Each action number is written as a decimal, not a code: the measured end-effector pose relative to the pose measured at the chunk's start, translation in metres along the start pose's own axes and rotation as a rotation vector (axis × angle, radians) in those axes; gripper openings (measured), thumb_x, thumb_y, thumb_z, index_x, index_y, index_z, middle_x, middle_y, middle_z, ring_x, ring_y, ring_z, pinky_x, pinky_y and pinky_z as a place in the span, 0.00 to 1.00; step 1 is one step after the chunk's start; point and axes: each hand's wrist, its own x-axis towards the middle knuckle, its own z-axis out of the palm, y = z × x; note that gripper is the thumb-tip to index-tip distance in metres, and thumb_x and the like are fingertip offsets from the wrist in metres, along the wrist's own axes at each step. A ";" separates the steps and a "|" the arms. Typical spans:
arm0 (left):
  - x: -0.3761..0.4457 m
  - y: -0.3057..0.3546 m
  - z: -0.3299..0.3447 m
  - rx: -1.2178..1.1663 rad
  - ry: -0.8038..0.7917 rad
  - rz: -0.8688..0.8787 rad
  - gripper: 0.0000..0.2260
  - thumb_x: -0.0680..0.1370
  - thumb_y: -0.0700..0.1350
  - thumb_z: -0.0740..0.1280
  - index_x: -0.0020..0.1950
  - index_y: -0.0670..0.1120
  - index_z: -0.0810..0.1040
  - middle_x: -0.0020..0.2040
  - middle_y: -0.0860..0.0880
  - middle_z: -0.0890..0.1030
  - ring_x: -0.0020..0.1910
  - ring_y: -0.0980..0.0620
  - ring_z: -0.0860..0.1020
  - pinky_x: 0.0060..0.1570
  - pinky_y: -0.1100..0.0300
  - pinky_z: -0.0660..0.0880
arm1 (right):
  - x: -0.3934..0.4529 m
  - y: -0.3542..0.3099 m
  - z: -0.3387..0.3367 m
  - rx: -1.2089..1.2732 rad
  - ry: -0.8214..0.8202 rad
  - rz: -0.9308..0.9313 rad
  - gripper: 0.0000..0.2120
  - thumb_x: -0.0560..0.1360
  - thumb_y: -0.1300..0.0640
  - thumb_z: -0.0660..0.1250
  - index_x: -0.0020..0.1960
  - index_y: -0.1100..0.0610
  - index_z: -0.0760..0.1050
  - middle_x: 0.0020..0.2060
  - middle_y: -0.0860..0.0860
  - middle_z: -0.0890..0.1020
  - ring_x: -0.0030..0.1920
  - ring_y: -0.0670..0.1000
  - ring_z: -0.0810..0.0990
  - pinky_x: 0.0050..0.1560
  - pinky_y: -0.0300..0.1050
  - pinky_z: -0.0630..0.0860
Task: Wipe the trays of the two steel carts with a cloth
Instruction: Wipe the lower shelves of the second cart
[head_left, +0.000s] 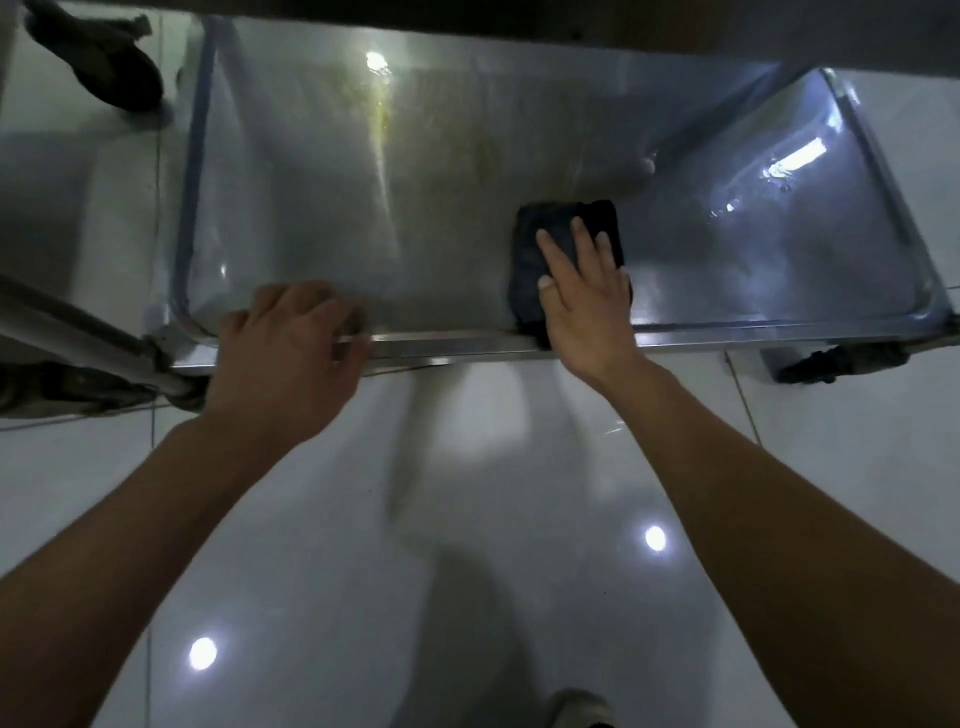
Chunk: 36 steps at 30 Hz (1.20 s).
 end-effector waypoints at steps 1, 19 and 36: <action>0.000 -0.009 -0.003 0.023 -0.009 -0.042 0.12 0.77 0.52 0.66 0.57 0.48 0.81 0.61 0.44 0.79 0.61 0.36 0.74 0.55 0.38 0.72 | 0.002 -0.013 0.005 0.002 -0.012 -0.019 0.24 0.85 0.50 0.47 0.81 0.45 0.50 0.81 0.50 0.45 0.80 0.55 0.41 0.77 0.57 0.42; -0.045 -0.052 -0.003 0.132 -0.130 -0.008 0.26 0.81 0.53 0.60 0.79 0.52 0.61 0.76 0.47 0.66 0.76 0.44 0.62 0.73 0.42 0.63 | 0.079 -0.257 0.088 0.032 -0.327 -0.430 0.26 0.84 0.44 0.46 0.80 0.38 0.43 0.80 0.46 0.39 0.79 0.53 0.35 0.75 0.59 0.35; 0.048 0.026 0.010 0.070 -0.155 0.067 0.18 0.81 0.56 0.59 0.69 0.54 0.72 0.73 0.46 0.68 0.72 0.42 0.64 0.65 0.38 0.68 | 0.088 -0.058 0.023 0.090 -0.080 -0.082 0.23 0.85 0.45 0.48 0.80 0.38 0.51 0.81 0.45 0.45 0.80 0.51 0.41 0.77 0.56 0.42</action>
